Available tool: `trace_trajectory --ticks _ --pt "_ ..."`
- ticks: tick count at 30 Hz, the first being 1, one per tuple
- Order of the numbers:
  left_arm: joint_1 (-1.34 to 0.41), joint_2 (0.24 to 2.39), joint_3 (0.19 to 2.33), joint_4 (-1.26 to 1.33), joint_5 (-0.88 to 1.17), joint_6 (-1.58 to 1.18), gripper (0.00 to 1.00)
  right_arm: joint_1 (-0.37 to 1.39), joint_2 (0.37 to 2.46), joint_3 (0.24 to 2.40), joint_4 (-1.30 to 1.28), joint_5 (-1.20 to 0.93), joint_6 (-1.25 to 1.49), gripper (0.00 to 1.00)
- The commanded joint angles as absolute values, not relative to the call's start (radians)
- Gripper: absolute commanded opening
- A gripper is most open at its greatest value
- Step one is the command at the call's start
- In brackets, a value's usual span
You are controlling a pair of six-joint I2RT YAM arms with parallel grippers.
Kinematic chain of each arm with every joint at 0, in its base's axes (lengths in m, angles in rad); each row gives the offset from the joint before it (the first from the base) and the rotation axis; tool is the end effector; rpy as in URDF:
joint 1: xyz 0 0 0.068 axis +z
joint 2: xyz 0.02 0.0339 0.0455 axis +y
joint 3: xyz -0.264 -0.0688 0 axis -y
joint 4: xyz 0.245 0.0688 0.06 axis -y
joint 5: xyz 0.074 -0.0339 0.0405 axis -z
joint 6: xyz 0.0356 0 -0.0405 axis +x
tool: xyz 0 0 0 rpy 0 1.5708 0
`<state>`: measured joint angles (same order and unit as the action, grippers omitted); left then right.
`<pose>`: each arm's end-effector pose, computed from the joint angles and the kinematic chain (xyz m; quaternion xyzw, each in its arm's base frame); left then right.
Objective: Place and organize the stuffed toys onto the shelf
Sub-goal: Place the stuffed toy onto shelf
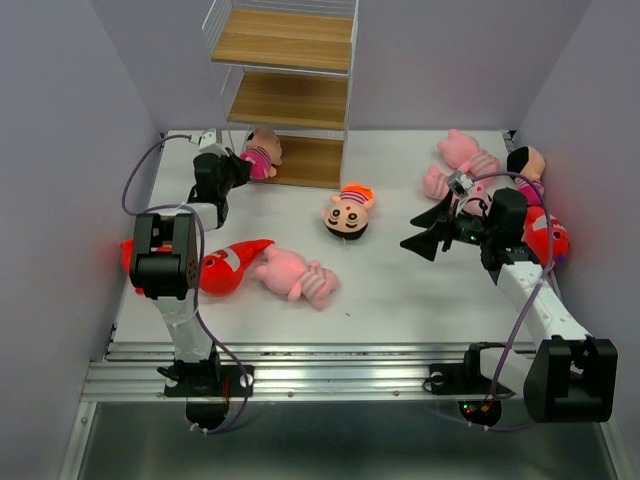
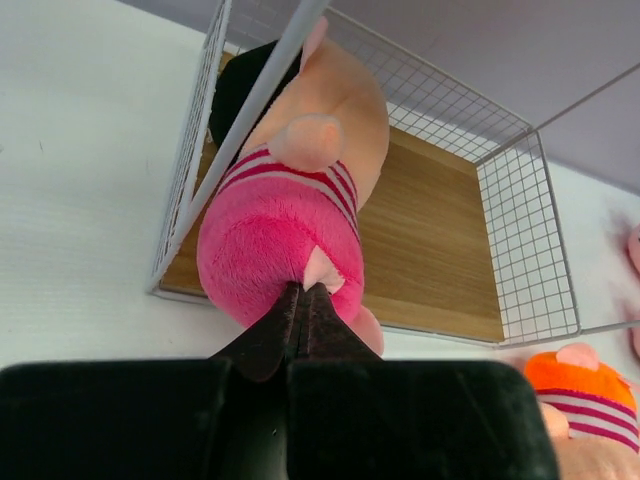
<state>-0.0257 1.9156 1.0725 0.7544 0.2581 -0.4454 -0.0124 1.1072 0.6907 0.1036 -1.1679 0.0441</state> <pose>0.4246 -0.0200 0.2093 -0.0674 0.7337 -0.2486 0.6288 0.2344 0.0298 0.2783 -0.3052 0.6835 0.4535 0.4837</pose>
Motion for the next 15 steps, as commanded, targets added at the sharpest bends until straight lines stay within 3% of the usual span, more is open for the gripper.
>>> trace_trajectory --ticks 1,15 --pt "-0.048 1.833 1.115 0.744 0.122 -0.325 0.0 -0.008 1.108 0.721 0.117 -1.189 0.028 1.0" --pt "-0.123 1.896 1.259 0.585 -0.049 -0.126 0.0 -0.008 1.109 0.723 0.115 -1.187 0.023 1.0"
